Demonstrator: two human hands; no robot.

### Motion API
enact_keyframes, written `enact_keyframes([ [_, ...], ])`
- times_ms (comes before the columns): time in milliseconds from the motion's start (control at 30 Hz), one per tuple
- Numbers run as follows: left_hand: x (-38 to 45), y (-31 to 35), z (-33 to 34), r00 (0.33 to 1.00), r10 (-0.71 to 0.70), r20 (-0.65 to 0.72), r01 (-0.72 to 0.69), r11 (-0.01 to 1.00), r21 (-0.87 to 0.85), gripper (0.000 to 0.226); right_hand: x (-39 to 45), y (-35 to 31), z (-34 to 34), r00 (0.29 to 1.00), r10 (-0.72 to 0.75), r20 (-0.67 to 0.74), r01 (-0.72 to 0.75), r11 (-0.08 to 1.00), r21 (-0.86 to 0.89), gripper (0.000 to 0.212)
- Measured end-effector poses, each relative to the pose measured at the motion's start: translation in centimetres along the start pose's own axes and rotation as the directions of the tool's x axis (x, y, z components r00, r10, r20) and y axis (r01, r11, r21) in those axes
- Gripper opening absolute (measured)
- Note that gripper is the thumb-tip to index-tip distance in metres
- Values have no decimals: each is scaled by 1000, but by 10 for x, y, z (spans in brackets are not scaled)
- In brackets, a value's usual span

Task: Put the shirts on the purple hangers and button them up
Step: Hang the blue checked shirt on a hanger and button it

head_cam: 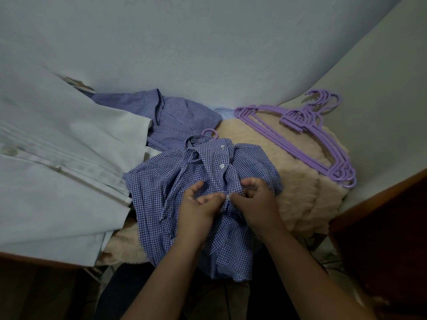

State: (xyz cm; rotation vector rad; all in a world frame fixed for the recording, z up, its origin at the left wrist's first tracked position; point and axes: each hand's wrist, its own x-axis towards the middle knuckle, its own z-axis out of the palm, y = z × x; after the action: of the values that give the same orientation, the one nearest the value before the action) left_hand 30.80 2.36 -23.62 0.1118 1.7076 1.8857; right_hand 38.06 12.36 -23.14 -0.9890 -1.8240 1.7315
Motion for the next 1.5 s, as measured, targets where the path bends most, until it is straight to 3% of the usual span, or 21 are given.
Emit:
enact_keyframes([
  [267, 2, -1, -2, 999, 27, 20, -26, 998, -60, 47, 5, 7, -1, 998, 44, 37, -47, 994, 94, 32],
  [400, 1, 0, 1, 995, 56, 78, -50, 996, -75, 56, 5, 8, -2, 999, -26, 21, 24, 996, 82, 33],
  [600, 6, -4, 2, 993, 105, 55, -103, 994, -42, 57, 1, 11, 0, 990, -140, -20, 141, 989, 39, 35],
  [767, 4, -4, 2, 986, 151, 66, -152, 988, 7, 55, 0, 8, 0, 969, -238, 64, 243, 965, -102, 29],
  [1000, 6, -7, 1, 987, 141, 75, -143, 989, 25, 56, 6, 10, -2, 978, -201, 58, 207, 969, -136, 21],
  [1200, 8, -10, -3, 991, 66, 115, -68, 998, 9, 37, 9, 16, -2, 986, -154, 69, 159, 985, -72, 19],
  [1333, 11, -15, -5, 991, 9, 136, 2, 997, -82, 25, 11, 19, -2, 989, -95, 115, 101, 994, -44, 21],
  [1500, 12, -26, -12, 982, -38, 187, 41, 999, -10, 32, 13, 28, -1, 975, 44, 218, -31, 998, -61, 30],
])
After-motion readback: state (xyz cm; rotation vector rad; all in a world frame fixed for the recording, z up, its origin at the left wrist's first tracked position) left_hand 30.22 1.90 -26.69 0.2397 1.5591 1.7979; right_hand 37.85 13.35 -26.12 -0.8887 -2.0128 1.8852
